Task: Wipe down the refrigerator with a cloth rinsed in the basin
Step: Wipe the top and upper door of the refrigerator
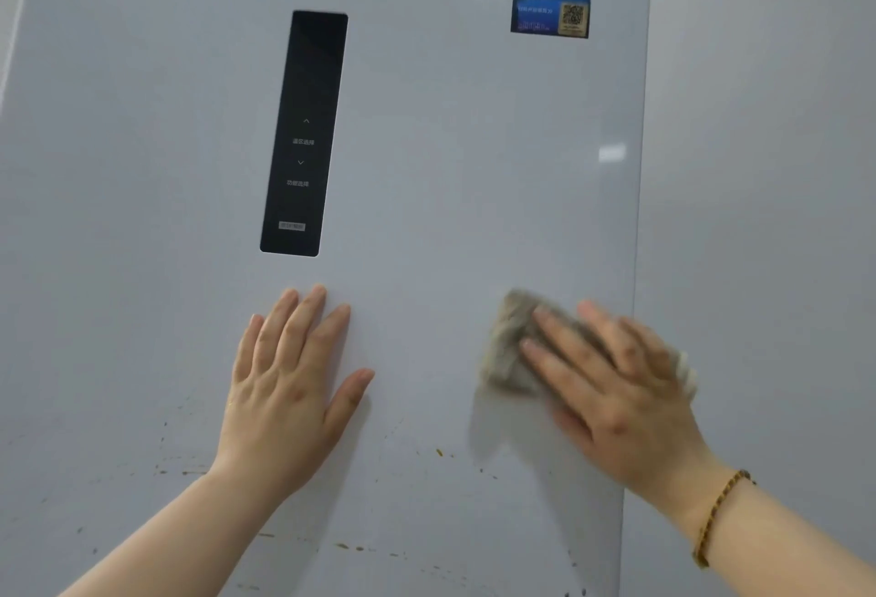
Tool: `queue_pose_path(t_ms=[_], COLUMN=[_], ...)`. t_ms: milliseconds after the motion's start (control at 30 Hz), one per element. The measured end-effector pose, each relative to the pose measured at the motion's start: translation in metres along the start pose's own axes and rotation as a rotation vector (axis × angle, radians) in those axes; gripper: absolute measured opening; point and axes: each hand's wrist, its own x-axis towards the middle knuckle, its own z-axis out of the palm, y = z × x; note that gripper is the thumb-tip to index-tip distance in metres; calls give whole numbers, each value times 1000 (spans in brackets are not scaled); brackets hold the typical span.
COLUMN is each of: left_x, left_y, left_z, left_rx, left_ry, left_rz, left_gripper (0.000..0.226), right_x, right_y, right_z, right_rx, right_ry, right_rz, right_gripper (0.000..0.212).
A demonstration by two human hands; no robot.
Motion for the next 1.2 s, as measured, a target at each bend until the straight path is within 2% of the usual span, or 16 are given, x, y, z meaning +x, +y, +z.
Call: queue_pose_path(t_ms=[67, 133, 400, 700, 767, 833, 900, 933, 1000, 1133, 1200], left_x=[-1, -1, 1, -6, -13, -21, -25, -25, -25, -26, -26], left_y=[-2, -3, -1, -12, -15, -17, -18, -18, -18, -19, -19], left_z=[1, 2, 0, -7, -7, -4, -2, -2, 0, 2, 2], left_rx=[4, 3, -63, -110, -110, -92, -77, -73, -62, -59, -67], left_ry=[-2, -3, -27, -75, -84, -105, -111, -111, -109, -102, -97], left_rz=[13, 17, 5, 54, 55, 68, 89, 99, 108, 104, 104], left_gripper=[61, 61, 59, 57, 56, 56, 56, 56, 56, 56, 57], right_x=[8, 10, 2, -9, -23, -38, -40, -34, -19, -4, -21], right_y=[-3, -15, -23, -49, -68, -80, -70, -59, -35, -26, -52], right_z=[2, 4, -9, -3, -5, -9, -12, -12, -8, 1, 0], right_rx=[13, 51, 51, 72, 99, 127, 138, 129, 92, 91, 93], right_ry=[57, 82, 33, -1, -48, -83, -93, -81, -41, 35, 32], right_rz=[224, 306, 1, 193, 133, -44, -187, -201, -87, 333, 319], right_gripper=[37, 39, 29, 31, 32, 31, 32, 31, 30, 30, 30])
